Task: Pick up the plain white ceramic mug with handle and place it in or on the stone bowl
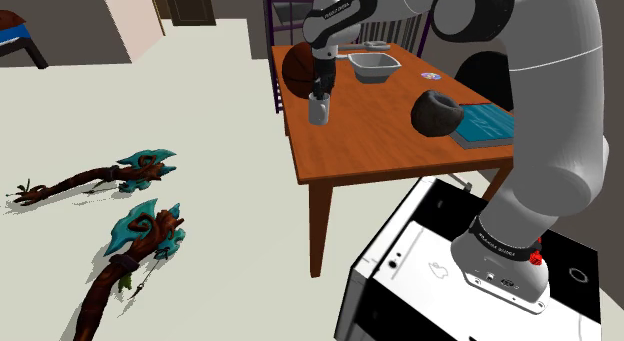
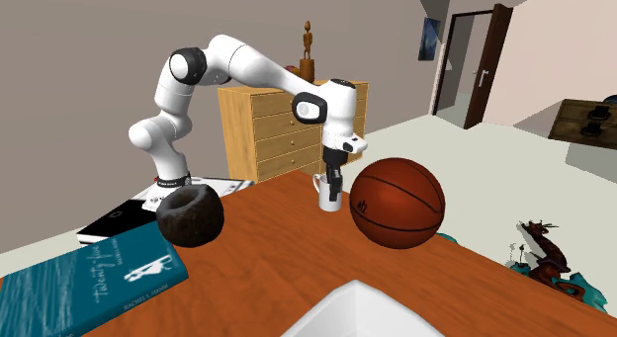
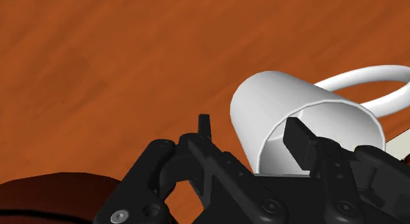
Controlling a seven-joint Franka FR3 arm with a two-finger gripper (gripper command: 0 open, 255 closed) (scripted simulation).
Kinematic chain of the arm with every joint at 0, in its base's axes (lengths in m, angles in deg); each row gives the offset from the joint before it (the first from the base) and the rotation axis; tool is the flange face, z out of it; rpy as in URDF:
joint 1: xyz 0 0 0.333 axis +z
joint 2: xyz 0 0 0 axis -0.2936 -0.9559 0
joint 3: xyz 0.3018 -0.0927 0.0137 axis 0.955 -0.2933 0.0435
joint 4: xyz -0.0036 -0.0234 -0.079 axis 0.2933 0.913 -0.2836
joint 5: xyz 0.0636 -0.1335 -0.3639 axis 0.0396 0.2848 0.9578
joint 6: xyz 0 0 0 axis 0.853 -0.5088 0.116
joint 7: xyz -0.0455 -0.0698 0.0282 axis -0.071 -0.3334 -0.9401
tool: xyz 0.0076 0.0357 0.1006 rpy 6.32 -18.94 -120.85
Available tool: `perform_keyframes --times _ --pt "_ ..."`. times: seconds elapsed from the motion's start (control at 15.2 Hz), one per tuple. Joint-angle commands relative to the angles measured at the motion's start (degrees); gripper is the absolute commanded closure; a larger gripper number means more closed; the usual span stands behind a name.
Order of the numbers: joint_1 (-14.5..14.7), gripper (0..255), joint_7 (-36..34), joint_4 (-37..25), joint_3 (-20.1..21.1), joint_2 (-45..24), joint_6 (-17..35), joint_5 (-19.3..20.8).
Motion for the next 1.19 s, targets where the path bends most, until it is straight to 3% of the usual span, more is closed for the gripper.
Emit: perform_keyframes --times 0.0,0.53,1.12 --pt "0.0 255 0.0 0.0 0.0 0.0 0.0 0.0" --pt "0.0 255 0.0 0.01 0.0 0.0 0.01 0.0" --pt "0.0 255 -0.27 -3.82 -0.21 2.04 -5.84 0.38"
